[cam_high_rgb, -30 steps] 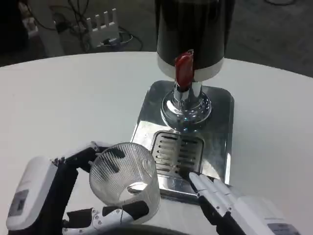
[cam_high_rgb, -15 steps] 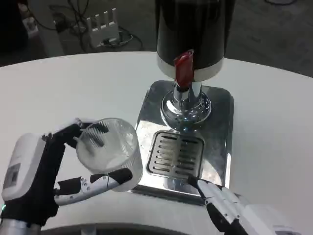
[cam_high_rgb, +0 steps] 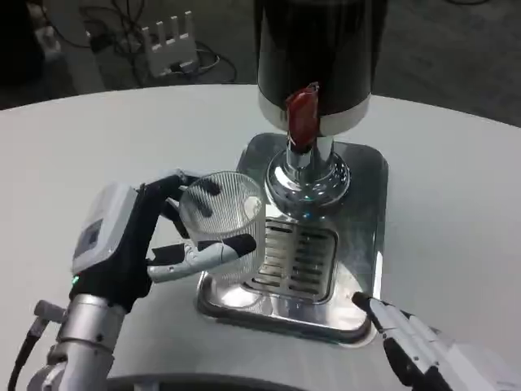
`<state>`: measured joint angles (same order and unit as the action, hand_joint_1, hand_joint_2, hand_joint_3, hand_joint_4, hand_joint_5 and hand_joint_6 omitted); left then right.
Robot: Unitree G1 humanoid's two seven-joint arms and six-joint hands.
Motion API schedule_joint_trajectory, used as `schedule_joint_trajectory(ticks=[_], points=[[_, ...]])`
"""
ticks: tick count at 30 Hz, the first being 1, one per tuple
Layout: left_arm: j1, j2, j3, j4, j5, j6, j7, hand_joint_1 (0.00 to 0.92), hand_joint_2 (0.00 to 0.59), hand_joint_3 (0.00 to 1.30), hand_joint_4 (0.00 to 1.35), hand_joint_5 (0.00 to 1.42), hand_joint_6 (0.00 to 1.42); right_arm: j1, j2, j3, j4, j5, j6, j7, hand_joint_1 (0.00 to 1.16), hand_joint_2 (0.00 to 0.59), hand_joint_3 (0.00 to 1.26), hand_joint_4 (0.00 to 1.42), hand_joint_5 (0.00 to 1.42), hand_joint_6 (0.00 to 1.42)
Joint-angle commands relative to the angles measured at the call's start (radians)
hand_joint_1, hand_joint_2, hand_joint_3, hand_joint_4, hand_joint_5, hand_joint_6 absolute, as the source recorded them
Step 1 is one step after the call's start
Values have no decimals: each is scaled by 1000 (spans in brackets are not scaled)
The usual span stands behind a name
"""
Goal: Grasp the cup under the faucet to collect the drink, then remove the cup.
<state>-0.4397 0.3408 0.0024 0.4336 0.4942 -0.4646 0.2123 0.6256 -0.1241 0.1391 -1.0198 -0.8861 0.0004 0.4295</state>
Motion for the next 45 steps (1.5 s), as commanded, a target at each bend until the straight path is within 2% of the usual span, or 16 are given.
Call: schedule_joint_trajectory(ticks=[1,6,19,25,34,45], points=[[-91,-15,-56,93,41,5,61,511,1,746,748,819,583,31,-5,-34,-14,35,-5,-25,414,435,0,0,0,0],[-151,-23,-100,169,62,7,99,513,0,746,747,819,581,47,-9,-54,-16,57,-7,-31,418,436,0,0,0,0],[-263,-63,-170,305,76,47,164,514,0,746,747,819,587,80,-14,-70,-12,84,-19,-60,425,437,0,0,0,0],[-285,-78,-211,353,84,65,187,514,0,746,747,819,587,94,-22,-84,-8,103,-24,-71,426,437,0,0,0,0],[-276,-101,-257,332,85,73,192,512,5,741,747,819,587,109,-26,-83,-5,114,-36,-92,427,437,0,0,0,0],[-223,-81,-256,272,96,111,227,497,9,713,739,803,581,110,-25,-72,-2,108,-42,-100,428,437,0,0,0,0]])
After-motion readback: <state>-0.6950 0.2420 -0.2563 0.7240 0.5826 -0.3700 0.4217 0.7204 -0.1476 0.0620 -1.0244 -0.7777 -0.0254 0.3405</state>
